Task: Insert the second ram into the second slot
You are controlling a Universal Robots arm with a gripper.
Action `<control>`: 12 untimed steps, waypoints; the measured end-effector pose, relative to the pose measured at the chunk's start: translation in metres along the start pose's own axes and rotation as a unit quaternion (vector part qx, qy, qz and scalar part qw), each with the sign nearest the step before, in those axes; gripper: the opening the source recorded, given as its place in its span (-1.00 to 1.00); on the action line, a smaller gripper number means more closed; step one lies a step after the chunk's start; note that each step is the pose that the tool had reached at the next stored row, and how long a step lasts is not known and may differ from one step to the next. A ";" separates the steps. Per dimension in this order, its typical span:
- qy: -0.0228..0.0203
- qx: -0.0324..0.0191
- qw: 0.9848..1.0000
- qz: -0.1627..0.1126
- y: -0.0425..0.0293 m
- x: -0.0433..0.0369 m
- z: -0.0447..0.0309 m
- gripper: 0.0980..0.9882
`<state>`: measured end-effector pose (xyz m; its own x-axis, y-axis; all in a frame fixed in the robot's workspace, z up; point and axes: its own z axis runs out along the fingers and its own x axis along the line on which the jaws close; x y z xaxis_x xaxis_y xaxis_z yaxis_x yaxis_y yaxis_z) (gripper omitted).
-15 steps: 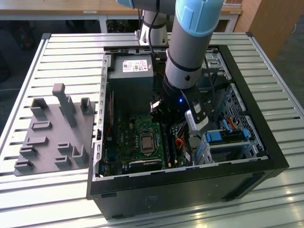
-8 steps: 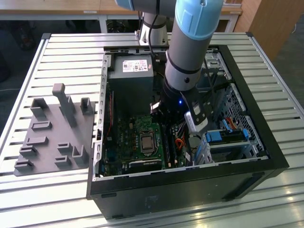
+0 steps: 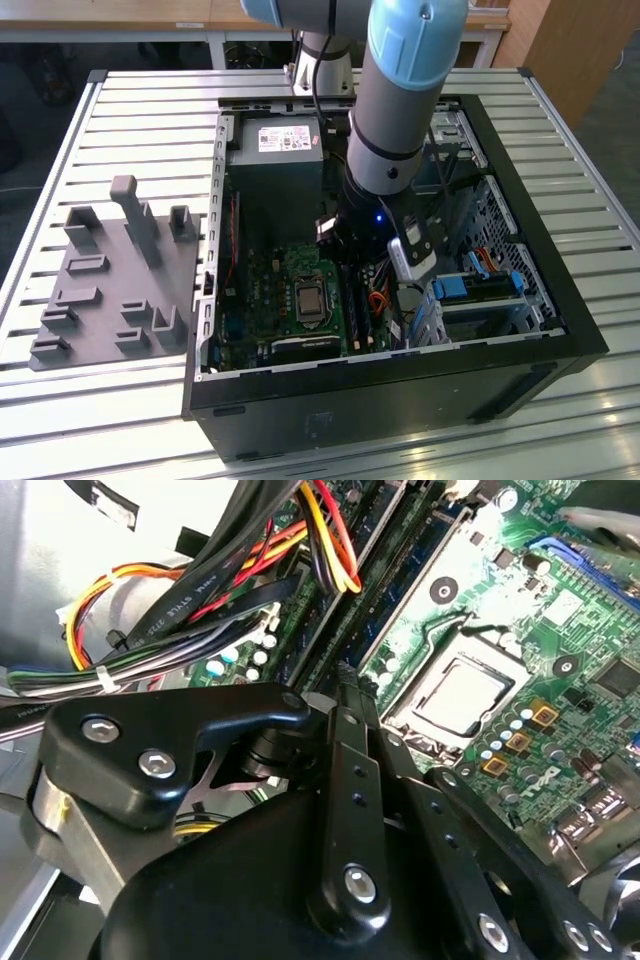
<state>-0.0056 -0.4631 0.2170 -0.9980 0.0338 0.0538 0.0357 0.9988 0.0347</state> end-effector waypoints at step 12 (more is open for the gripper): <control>0.000 0.000 1.000 0.000 0.0004 0.0003 -0.0068 -0.98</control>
<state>-0.0055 -0.4630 0.2238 -0.9980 0.0338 0.0534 0.0358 0.9987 0.0357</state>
